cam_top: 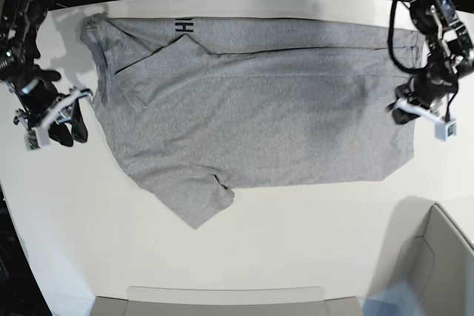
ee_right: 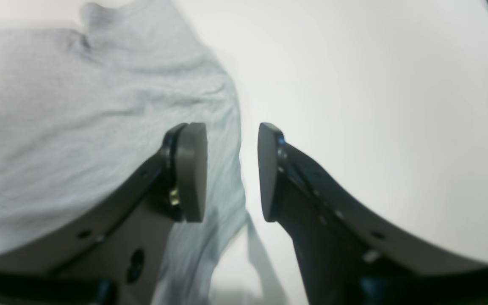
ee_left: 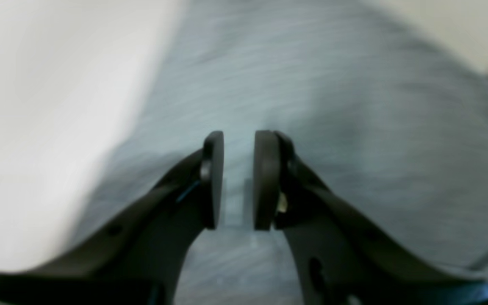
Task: Fold the T-shirt properly
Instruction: 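Reach both grippers to the hem corners of the shirt and grasp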
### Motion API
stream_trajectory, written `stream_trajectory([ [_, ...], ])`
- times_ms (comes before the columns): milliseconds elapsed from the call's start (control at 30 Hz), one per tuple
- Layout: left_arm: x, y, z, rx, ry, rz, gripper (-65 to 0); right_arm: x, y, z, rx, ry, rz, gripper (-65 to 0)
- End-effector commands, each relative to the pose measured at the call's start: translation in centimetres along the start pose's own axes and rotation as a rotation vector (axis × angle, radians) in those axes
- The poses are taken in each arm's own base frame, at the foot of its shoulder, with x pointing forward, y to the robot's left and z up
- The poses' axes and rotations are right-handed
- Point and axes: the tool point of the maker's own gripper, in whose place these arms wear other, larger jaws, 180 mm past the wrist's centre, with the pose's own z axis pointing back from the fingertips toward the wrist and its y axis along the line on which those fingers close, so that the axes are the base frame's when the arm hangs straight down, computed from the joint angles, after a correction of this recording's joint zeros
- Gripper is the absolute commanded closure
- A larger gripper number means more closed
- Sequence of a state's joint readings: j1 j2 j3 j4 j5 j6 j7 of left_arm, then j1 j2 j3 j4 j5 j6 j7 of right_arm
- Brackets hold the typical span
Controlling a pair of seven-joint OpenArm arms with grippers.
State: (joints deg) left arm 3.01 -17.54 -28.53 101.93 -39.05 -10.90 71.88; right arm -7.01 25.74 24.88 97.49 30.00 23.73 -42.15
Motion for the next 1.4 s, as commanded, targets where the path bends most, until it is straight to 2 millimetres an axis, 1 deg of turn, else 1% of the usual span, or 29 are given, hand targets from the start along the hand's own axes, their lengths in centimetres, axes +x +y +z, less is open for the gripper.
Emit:
stream_trajectory([
  [0, 0.5, 0.5, 0.2, 0.018, -0.008, -0.012, -12.2, 2.8, -0.5, -1.0, -0.016, -0.056, 0.047, -19.4],
  [67, 0.3, 0.3, -0.3, 0.011, 0.006, -0.006, -12.2, 3.3, -0.4, -4.1, -0.032, -0.020, 0.081, -19.4],
  [133, 0.1, 0.5, -0.5, 0.013, 0.013, -0.001, -12.2, 3.6, -0.8, -6.5, -0.050, 0.007, 0.080, -19.4],
  [200, 0.0, 0.6, -0.5, 0.013, 0.017, 0.002, -12.2, 3.2, -1.4, -8.7, -0.054, 0.048, 0.042, -19.4],
  [267, -0.1, 0.6, -0.5, 0.014, 0.018, 0.002, -12.2, 2.4, -1.3, -10.5, -0.030, 0.091, 0.000, -19.4],
  [333, -0.2, 0.6, -0.5, 0.015, 0.021, 0.002, -12.2, 1.3, -0.8, -11.8, -0.005, 0.125, -0.010, -19.4],
  [400, -0.2, 0.6, -0.5, 0.015, 0.021, 0.002, -12.2, -0.5, 0.0, -12.8, 0.019, 0.160, -0.014, -19.4],
  [467, -0.1, 0.6, -0.5, 0.015, 0.018, 0.002, -12.2, -2.5, 0.7, -13.0, 0.034, 0.205, -0.018, -19.4],
  [533, 0.0, 0.6, -0.5, 0.014, 0.017, 0.002, -12.2, -5.9, 1.6, -12.3, 0.048, 0.263, -0.030, -19.3],
  [567, 0.0, 0.6, -0.5, 0.013, 0.015, 0.002, -12.2, -6.8, 2.1, -11.9, 0.055, 0.275, -0.026, -19.3],
  [667, 0.1, 0.6, -0.5, 0.015, 0.014, 0.004, -12.2, -10.4, 4.1, -9.3, 0.079, 0.352, 0.014, -19.3],
  [700, 0.1, 0.7, -0.5, 0.017, 0.012, 0.003, -12.2, -10.6, 4.8, -8.5, 0.087, 0.365, 0.033, -19.3],
  [767, 0.3, 0.7, -0.4, 0.017, 0.009, 0.002, -12.2, -11.7, 6.1, -6.1, 0.097, 0.398, 0.067, -19.3],
  [833, 0.2, 0.7, -0.5, 0.017, 0.010, 0.003, -12.2, -11.3, 7.3, -4.6, 0.106, 0.377, 0.091, -19.3],
  [867, 0.1, 0.7, -0.6, 0.016, 0.015, 0.006, -12.2, -10.7, 7.9, -4.4, 0.111, 0.356, 0.091, -19.3],
  [900, -0.2, 0.8, -0.8, 0.016, 0.024, 0.011, -12.2, -9.6, 8.3, -4.5, 0.113, 0.324, 0.095, -19.3],
  [933, -0.2, 0.8, -1.0, 0.014, 0.029, 0.017, -12.2, -8.4, 8.2, -4.5, 0.103, 0.291, 0.098, -19.3],
  [967, 0.0, 0.8, -1.2, 0.009, 0.026, 0.023, -12.2, -6.7, 7.6, -4.7, 0.086, 0.251, 0.100, -19.3],
  [1033, 0.3, 0.7, -1.4, 0.004, 0.025, 0.032, -12.2, -2.4, 6.5, -5.7, 0.051, 0.148, 0.089, -19.3],
  [1100, 0.4, 0.7, -1.5, 0.003, 0.024, 0.034, -12.2, 1.6, 4.9, -6.5, 0.014, 0.069, 0.084, -19.3],
  [1167, 0.4, 0.6, -1.4, 0.001, 0.023, 0.033, -12.2, 4.0, 3.2, -8.2, -0.001, 0.047, 0.058, -19.3],
  [1200, 0.4, 0.6, -1.4, 0.001, 0.023, 0.033, -12.2, 4.7, 2.3, -9.3, -0.004, 0.053, 0.034, -19.3],
  [1267, 0.4, 0.6, -1.4, 0.001, 0.022, 0.032, -12.2, 5.0, 1.0, -11.9, 0.011, 0.091, -0.020, -19.3],
  [1300, 0.4, 0.6, -1.4, 0.002, 0.021, 0.034, -12.2, 4.6, 0.7, -13.2, 0.023, 0.109, -0.044, -19.3],
  [1367, 0.5, 0.7, -1.4, 0.002, 0.020, 0.035, -12.2, 4.2, 0.7, -15.6, 0.048, 0.095, -0.086, -19.3],
])
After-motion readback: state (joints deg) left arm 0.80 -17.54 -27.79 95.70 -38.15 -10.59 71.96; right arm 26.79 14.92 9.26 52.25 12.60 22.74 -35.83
